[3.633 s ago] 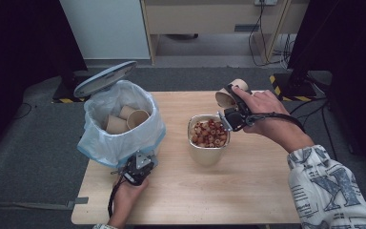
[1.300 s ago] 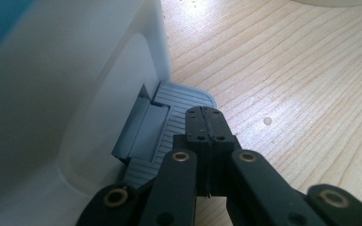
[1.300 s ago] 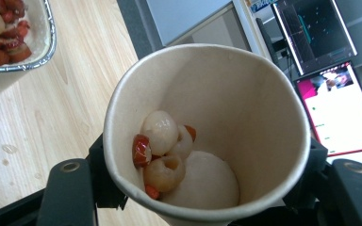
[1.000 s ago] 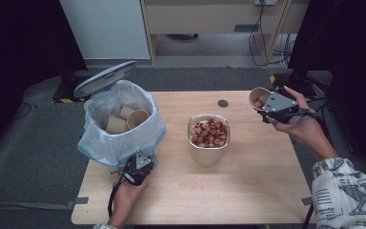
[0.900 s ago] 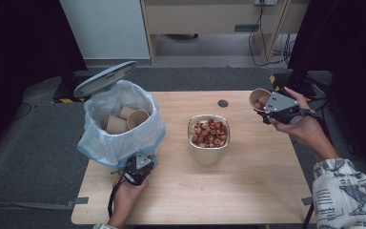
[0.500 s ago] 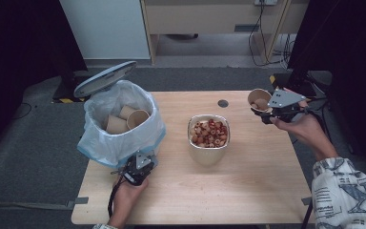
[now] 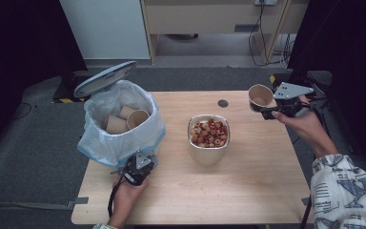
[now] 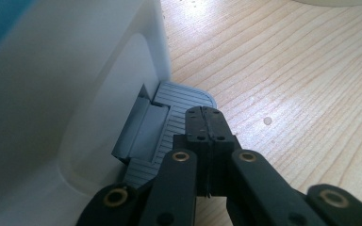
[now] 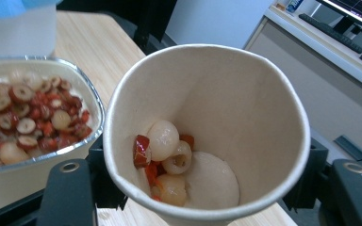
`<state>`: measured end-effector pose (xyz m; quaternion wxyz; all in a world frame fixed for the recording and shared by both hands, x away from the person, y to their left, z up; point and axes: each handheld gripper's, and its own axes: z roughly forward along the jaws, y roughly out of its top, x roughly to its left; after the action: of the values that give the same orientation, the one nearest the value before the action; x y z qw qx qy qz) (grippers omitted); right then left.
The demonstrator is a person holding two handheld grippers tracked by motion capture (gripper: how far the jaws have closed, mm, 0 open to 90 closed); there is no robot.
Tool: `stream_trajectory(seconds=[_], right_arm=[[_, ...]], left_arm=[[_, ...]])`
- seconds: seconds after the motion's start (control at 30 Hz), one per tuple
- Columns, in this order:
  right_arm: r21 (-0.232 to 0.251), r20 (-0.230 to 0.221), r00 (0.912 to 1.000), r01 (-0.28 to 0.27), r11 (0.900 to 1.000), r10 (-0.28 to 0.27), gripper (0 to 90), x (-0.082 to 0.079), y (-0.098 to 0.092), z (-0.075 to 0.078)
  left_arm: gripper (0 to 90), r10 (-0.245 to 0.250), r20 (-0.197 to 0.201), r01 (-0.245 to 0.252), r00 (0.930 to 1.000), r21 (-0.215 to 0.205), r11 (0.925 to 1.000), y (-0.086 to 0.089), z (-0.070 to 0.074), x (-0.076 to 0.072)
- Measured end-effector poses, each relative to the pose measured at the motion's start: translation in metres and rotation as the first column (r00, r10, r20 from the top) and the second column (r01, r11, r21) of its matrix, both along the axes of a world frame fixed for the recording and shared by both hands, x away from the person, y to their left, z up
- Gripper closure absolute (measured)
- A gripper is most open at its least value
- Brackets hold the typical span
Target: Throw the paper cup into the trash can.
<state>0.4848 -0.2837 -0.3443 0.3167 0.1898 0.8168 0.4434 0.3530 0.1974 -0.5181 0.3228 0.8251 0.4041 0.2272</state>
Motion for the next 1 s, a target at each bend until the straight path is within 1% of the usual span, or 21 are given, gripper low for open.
stream_trajectory(seconds=[0.07, 0.2, 0.4, 0.53, 0.6, 0.73, 0.87, 1.0], right_arm=[[0.017, -0.01, 0.9999, -0.002, 1.0, 0.002, 32.8, 0.001, 0.0, 0.001], [0.006, -0.027, 0.9996, -0.003, 1.0, 0.004, 32.8, 0.003, 0.002, 0.001], [0.017, -0.051, 0.9986, -0.017, 1.0, 0.017, 32.8, 0.004, 0.008, 0.002], [0.026, -0.06, 0.9978, -0.026, 0.999, 0.027, 32.8, 0.004, 0.013, 0.006], [0.022, -0.063, 0.9976, -0.028, 0.999, 0.029, 32.7, 0.004, 0.014, 0.008], [0.034, -0.07, 0.9971, -0.029, 0.999, 0.031, 32.7, 0.004, 0.016, 0.012], [0.032, -0.08, 0.9963, -0.03, 0.999, 0.033, 32.7, 0.005, 0.017, 0.014], [0.044, -0.092, 0.9951, -0.032, 0.999, 0.036, 32.7, 0.005, 0.017, 0.017]], left_arm=[[89.8, 0.0, 0.0, 0.0, 1.0, 0.0, 1.0, 0.0, 0.0, 0.0], [89.8, -0.001, 0.0, 0.001, 1.0, 0.0, 1.0, 0.0, 0.0, 0.0], [89.8, -0.001, -0.001, 0.001, 1.0, 0.0, 1.0, 0.0, 0.0, 0.0], [89.8, -0.001, 0.0, 0.001, 1.0, 0.0, 1.0, 0.0, 0.0, 0.0], [89.8, -0.001, 0.0, 0.001, 1.0, 0.0, 1.0, 0.0, 0.0, 0.0], [89.8, -0.002, -0.001, 0.002, 1.0, 0.0, 1.0, 0.0, 0.0, 0.0], [89.8, -0.002, -0.001, 0.002, 1.0, 0.0, 1.0, 0.0, 0.0, 0.0], [89.8, -0.002, -0.001, 0.002, 1.0, 0.0, 1.0, 0.0, 0.0, 0.0]])
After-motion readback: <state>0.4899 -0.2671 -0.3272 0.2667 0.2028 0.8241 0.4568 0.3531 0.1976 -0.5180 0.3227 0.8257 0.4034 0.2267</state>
